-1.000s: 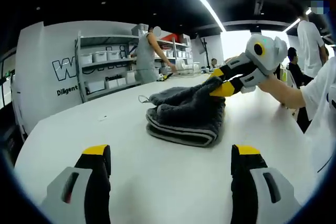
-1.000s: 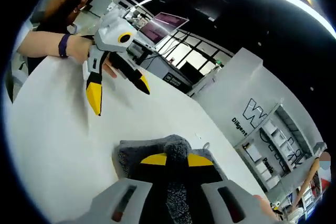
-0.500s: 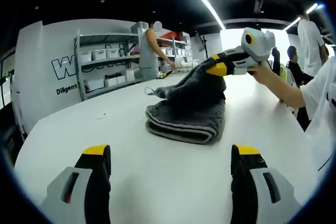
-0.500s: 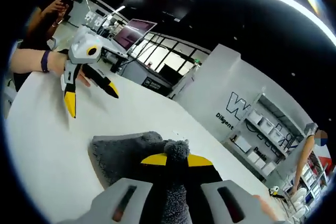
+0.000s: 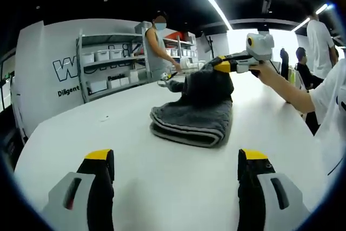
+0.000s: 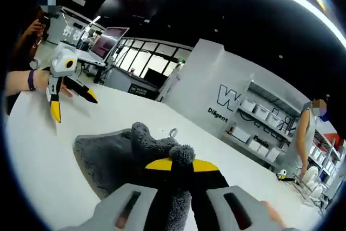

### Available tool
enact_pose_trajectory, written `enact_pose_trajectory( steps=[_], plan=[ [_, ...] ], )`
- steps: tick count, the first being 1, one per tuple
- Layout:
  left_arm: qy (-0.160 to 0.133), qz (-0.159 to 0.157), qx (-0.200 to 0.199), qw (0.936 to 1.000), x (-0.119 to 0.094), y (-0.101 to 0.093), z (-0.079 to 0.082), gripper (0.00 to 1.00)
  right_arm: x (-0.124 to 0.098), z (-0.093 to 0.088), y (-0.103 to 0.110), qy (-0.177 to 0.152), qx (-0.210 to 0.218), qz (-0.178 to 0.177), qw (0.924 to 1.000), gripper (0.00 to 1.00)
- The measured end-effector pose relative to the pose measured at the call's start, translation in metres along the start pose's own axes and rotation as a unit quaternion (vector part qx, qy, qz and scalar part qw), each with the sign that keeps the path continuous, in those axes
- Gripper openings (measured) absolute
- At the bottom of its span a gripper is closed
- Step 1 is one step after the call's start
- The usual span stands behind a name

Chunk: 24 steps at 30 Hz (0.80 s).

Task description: Open the folded towel by lifting each exposed corner and separating the folded layers until the towel lies flat within the target outline without major curled edges

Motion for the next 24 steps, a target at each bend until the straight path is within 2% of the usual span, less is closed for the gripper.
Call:
enact_pose_trajectory(
  steps=[12,16,20,24],
  plan=[
    [0.005,-0.002,0.002,1.0000,0.001,-0.003,-0.003,0.93,-0.011,-0.026,-0.024,0.018,0.038,-0.038,0.9984,0.06],
    [0.005,-0.003,0.001,1.0000,0.001,-0.001,-0.002,0.93,-0.016,-0.034,-0.036,0.024,0.056,-0.056,0.9966,0.06],
    [0.006,-0.003,0.002,1.0000,0.001,-0.001,-0.002,0.93,-0.021,-0.042,-0.038,0.035,0.072,-0.069,0.9944,0.06],
    [0.009,-0.003,0.001,1.0000,0.002,0.000,-0.004,0.93,-0.026,-0.059,-0.046,0.057,0.098,-0.089,0.9895,0.06]
  ],
)
Point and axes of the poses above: the point that each gripper's makers call its tool centre point, and the gripper's own axes: x roughly forward along the fingers, y roughly to its left, z roughly out of its top, the point moved 2 cm from there along -x, roughly backward along the fingers, and after that the axes turned 11 degrees about -x, right-handed, at the moved point
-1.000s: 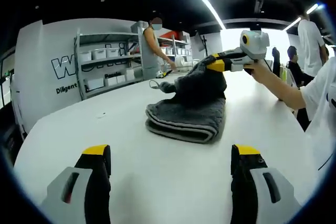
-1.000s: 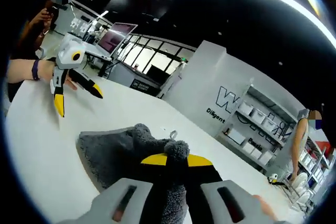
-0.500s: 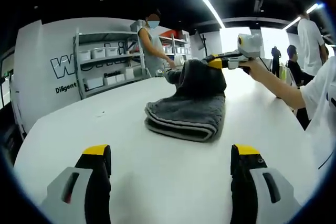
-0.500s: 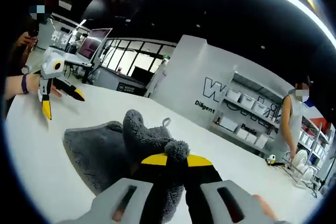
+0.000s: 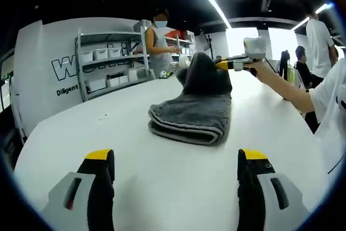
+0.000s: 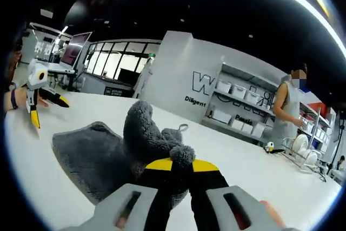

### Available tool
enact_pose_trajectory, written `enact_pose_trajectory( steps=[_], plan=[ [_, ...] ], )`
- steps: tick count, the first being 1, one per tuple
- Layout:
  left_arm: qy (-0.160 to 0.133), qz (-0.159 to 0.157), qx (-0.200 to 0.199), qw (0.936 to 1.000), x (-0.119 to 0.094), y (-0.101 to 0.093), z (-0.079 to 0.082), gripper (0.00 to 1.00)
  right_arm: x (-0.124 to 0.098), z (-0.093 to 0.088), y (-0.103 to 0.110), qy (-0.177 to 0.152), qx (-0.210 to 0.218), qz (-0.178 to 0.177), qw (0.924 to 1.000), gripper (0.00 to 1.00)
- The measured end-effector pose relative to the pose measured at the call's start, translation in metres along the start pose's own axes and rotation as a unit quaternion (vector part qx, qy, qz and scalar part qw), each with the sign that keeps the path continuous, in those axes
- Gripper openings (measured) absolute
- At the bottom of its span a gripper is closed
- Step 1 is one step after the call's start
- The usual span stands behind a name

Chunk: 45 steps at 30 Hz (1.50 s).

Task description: Open the folded towel by lifting each exposed corner and separating the folded layers until the towel lies flat within the target outline without major curled edges

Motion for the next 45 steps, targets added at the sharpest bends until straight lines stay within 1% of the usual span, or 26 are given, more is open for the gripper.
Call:
enact_pose_trajectory(
  steps=[5,7,11,14,15,19,22,27,29,31,38,45],
  plan=[
    [0.003,-0.001,0.001,1.0000,0.001,0.001,-0.001,0.93,-0.004,-0.016,-0.014,0.022,0.034,-0.024,0.9989,0.06],
    [0.005,-0.002,0.002,1.0000,0.001,0.000,-0.001,0.93,-0.005,-0.028,-0.019,0.042,0.059,-0.032,0.9969,0.06],
    [0.006,-0.003,0.003,1.0000,0.001,0.001,-0.001,0.93,-0.003,-0.054,-0.023,0.085,0.097,-0.033,0.9911,0.06],
    [0.006,-0.003,0.004,1.0000,0.001,0.001,-0.001,0.93,-0.006,-0.069,-0.026,0.103,0.134,-0.036,0.9850,0.06],
    [0.006,-0.004,0.004,1.0000,0.001,0.000,0.000,0.93,-0.006,-0.069,-0.027,0.103,0.133,-0.035,0.9851,0.06],
    [0.003,-0.003,0.005,1.0000,0.000,-0.001,0.000,0.93,-0.009,-0.075,-0.024,0.105,0.165,-0.035,0.9800,0.06],
    [0.003,-0.002,0.005,1.0000,0.000,-0.001,0.000,0.93,-0.011,-0.077,-0.022,0.109,0.176,-0.035,0.9778,0.06],
    [0.004,-0.001,0.005,1.0000,0.000,-0.002,-0.001,0.93,-0.012,-0.081,-0.018,0.115,0.184,-0.033,0.9757,0.07],
    [0.005,-0.001,0.005,1.0000,0.001,-0.010,-0.003,0.93,-0.013,-0.083,-0.016,0.117,0.186,-0.033,0.9749,0.07],
    [0.005,-0.001,0.004,1.0000,0.001,-0.014,-0.004,0.93,-0.013,-0.085,-0.015,0.120,0.187,-0.034,0.9744,0.07],
    [0.000,-0.002,0.003,1.0000,-0.001,-0.019,-0.005,0.93,-0.016,-0.089,-0.012,0.125,0.196,-0.033,0.9721,0.08],
    [0.000,-0.001,0.004,1.0000,-0.001,-0.026,-0.008,0.93,-0.019,-0.092,-0.010,0.129,0.203,-0.033,0.9701,0.08]
  ],
)
Point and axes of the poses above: the point that each gripper's makers call its tool centre point, and the gripper's own axes: x roughly forward along the fingers, y roughly to its left, z roughly out of its top, the point moved 2 cm from there along -x, roughly backward along the fingers, and after that the axes turned 11 degrees about -x, right-handed, at the moved point
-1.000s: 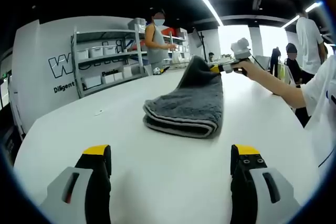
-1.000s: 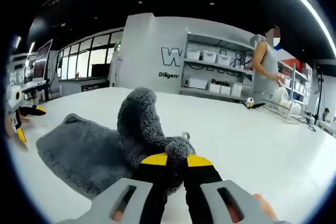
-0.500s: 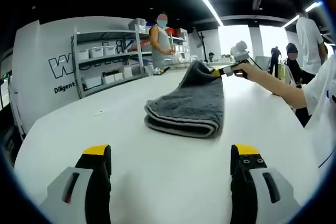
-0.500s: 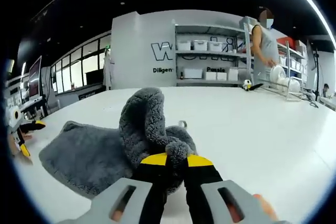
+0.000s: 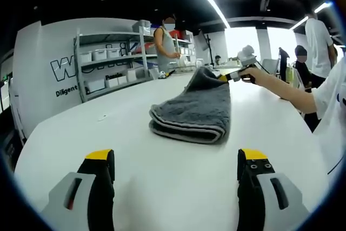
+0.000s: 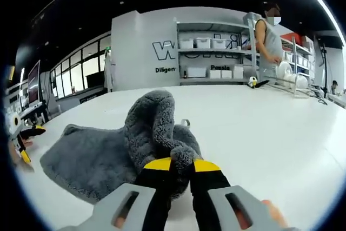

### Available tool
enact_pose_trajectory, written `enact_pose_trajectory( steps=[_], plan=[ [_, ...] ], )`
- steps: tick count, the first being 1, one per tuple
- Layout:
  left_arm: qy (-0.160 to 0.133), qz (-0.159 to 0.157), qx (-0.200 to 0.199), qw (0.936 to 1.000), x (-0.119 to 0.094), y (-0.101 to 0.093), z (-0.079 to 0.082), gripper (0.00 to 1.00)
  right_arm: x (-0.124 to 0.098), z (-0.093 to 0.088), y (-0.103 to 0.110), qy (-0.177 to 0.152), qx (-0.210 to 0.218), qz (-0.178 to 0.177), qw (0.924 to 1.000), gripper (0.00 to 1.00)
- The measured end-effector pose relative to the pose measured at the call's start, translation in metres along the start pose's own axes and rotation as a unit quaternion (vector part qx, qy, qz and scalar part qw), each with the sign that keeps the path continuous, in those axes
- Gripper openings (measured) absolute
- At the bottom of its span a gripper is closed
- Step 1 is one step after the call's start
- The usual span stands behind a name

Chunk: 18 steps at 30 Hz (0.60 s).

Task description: Open the folded towel by lifting each exposed corner and separating the folded layers until the towel lies flat within the target outline without major curled edges

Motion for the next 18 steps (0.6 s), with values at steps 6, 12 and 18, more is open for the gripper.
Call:
enact_pose_trajectory(
  steps=[6,12,18],
  plan=[
    [0.000,-0.001,-0.001,1.0000,0.000,-0.003,-0.001,0.93,0.001,-0.002,-0.003,0.006,0.004,-0.001,1.0000,0.10],
    [0.000,0.001,-0.003,1.0000,0.000,-0.007,-0.002,0.93,0.002,-0.002,-0.006,0.007,0.004,-0.004,1.0000,0.13],
    [-0.003,-0.001,-0.003,1.0000,0.003,-0.010,0.000,0.93,0.003,-0.002,-0.014,0.008,0.006,-0.014,0.9999,0.17]
  ],
)
Point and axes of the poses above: the point that each gripper's makers call its tool centre point, and the gripper's own axes: x roughly forward along the fingers, y roughly to its left, z roughly out of its top, the point moved 2 cm from there along -x, roughly backward along the fingers, and after that the axes turned 11 degrees about -x, right-handed, at the moved point
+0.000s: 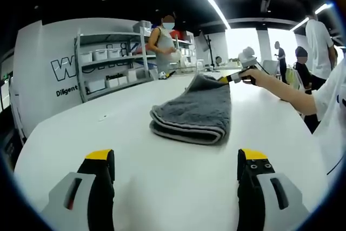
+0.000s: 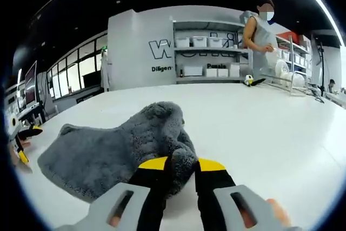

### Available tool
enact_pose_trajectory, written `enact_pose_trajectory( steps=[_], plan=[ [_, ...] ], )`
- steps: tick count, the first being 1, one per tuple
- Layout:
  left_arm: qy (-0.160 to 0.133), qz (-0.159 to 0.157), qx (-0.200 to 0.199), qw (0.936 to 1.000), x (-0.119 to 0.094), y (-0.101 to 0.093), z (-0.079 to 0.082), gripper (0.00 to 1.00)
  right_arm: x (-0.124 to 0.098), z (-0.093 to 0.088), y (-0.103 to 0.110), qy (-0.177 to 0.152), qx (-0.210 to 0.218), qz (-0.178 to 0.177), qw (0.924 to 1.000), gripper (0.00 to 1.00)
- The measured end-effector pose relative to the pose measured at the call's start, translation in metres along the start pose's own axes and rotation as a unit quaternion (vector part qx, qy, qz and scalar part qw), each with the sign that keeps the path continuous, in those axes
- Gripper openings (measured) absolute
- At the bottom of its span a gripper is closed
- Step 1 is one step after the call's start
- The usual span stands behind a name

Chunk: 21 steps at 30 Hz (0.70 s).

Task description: Open the folded towel by lifting each exposed corner and separating the folded layers until the towel lies flat within the target outline without major curled edges

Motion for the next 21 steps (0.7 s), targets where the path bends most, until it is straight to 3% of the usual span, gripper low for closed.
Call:
enact_pose_trajectory(
  steps=[9,17,21],
  plan=[
    [-0.003,0.000,-0.003,1.0000,-0.002,0.016,0.005,0.93,0.001,0.000,-0.017,0.006,0.002,-0.021,0.9998,0.24],
    [-0.005,-0.002,-0.005,1.0000,-0.003,0.020,0.006,0.93,0.001,0.002,-0.037,0.004,0.006,-0.049,0.9988,0.45],
    [-0.004,-0.001,-0.005,1.0000,-0.002,0.022,0.006,0.93,0.001,0.010,-0.044,-0.016,0.011,-0.061,0.9980,0.56]
  ],
)
Point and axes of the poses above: the point that each gripper's makers call its tool centre point, and the gripper's own axes: x roughly forward along the fingers, y roughly to its left, z roughly out of its top, the point moved 2 cm from there along -x, roughly backward along the fingers, and after that the axes turned 11 degrees about -x, right-handed, at the moved point
